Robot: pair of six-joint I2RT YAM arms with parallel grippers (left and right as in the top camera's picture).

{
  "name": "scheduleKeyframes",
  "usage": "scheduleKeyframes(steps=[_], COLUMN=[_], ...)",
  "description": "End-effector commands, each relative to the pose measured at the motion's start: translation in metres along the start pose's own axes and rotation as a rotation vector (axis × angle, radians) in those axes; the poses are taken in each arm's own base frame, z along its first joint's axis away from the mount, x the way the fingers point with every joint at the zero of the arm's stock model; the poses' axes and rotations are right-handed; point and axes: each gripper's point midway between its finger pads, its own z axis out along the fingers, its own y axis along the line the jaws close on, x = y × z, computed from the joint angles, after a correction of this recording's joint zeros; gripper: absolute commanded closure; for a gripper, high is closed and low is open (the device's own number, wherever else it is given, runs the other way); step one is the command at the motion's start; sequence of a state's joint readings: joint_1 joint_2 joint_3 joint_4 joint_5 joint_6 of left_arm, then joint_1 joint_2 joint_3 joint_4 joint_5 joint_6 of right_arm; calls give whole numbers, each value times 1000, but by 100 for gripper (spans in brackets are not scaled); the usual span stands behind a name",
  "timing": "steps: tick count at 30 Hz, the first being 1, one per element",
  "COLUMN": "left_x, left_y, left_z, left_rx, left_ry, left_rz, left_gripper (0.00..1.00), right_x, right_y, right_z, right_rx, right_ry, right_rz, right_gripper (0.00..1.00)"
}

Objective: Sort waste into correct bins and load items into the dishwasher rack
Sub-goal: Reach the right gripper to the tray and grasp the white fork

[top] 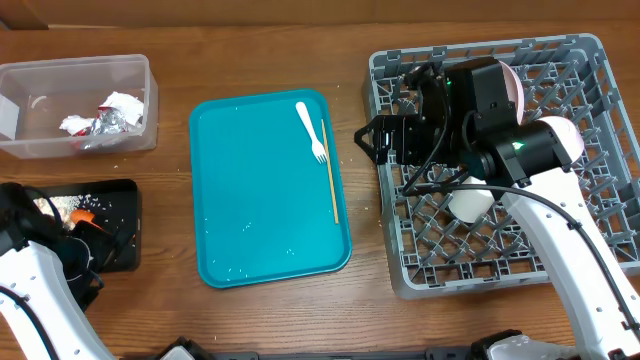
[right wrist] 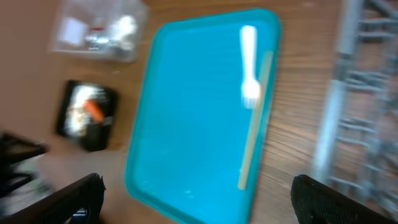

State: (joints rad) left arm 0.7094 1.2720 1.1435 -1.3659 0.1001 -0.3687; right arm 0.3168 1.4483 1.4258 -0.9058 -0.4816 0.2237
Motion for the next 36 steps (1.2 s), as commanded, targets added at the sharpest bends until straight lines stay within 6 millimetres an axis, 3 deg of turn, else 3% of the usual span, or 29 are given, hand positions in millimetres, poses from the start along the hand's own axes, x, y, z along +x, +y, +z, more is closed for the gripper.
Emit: scheduleKeyframes(steps=[1,8,15,23,31,36], left_x=[-2,-6,-6,-6,-6,-6], left_y=[-8,-9,-9,-9,-9,-9], left_z=[-10,-10,-10,-10,-10,-10], left_rx=[51,57,56,56,57,57], left_ry=[-24,-40,-40,-40,-40,-40], left_rz=[-21,-19,-19,-19,-19,-19], left_gripper=[0,0,0,0,0,0], right_x=[1,-2,-2,-14,-55,-52], right_y=[41,48,47,16,10,-11], right_z=[-1,20,75,138,185,220], right_rx=[-210,-63,117,297,365,391], right_ry=[18,-36,-68,-9,-22,4], right_rz=[-48,-92,-148,-166,-261,-265], right_gripper=[0,0,0,0,0,0])
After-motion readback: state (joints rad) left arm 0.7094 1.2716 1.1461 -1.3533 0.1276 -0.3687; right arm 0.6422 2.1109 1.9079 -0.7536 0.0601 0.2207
